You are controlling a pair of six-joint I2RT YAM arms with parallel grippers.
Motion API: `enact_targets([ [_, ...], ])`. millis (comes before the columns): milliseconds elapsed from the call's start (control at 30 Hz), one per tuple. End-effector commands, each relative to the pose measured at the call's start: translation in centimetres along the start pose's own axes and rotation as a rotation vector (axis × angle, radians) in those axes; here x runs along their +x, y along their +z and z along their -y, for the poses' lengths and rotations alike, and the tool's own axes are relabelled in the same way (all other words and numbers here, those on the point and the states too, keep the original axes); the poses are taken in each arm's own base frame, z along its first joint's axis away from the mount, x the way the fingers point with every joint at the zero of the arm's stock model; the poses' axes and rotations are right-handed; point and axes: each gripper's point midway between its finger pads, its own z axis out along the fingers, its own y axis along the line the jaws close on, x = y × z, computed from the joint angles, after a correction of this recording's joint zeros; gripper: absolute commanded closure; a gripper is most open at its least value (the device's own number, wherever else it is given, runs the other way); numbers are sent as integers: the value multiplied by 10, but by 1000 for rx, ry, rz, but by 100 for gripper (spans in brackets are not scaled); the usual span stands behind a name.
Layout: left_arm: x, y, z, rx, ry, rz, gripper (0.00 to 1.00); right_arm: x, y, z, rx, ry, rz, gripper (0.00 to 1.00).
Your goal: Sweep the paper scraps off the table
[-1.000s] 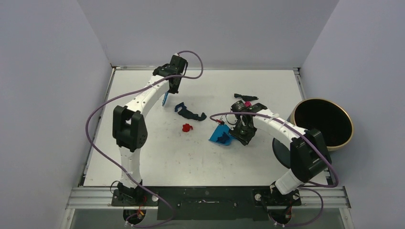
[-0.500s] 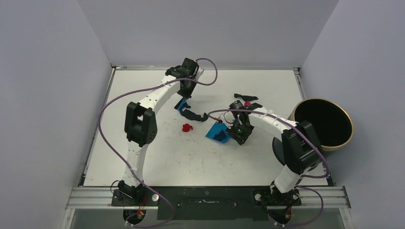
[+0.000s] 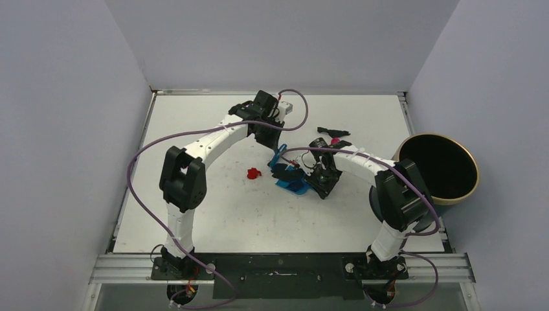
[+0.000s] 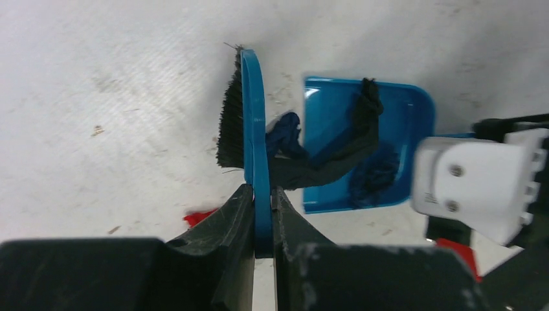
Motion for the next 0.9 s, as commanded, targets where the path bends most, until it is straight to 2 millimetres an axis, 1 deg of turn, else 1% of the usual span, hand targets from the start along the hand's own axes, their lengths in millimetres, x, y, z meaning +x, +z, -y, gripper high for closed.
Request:
enact_targets([
  [0, -7, -19, 57, 272, -90, 24, 98, -14, -4, 6, 17, 11, 48, 95],
  [67, -11, -28, 66, 314, -97, 33, 98, -14, -5, 8, 20, 14, 54, 95],
  [133, -13, -35, 71, 331, -110, 38, 98, -13, -5, 8, 21, 20, 60, 95],
  [267, -14, -48, 73, 336, -144, 31, 98, -14, -8, 11, 21, 33, 79, 95],
  [333, -15, -54, 72, 349, -182, 29, 98, -14, -10, 17, 43, 46, 87, 95],
  [467, -26, -64, 68, 387, -264, 75, 98, -12, -12, 22, 51, 65, 107, 95],
  [600, -40, -78, 59, 350, -284, 186, 98, -9, -13, 21, 49, 65, 107, 95],
  [733, -42, -84, 47, 291, -289, 222, 98, -8, -19, 18, 53, 60, 118, 95],
  [867, -46, -92, 39, 281, -298, 256, 98, -9, -26, 17, 58, 51, 142, 95],
])
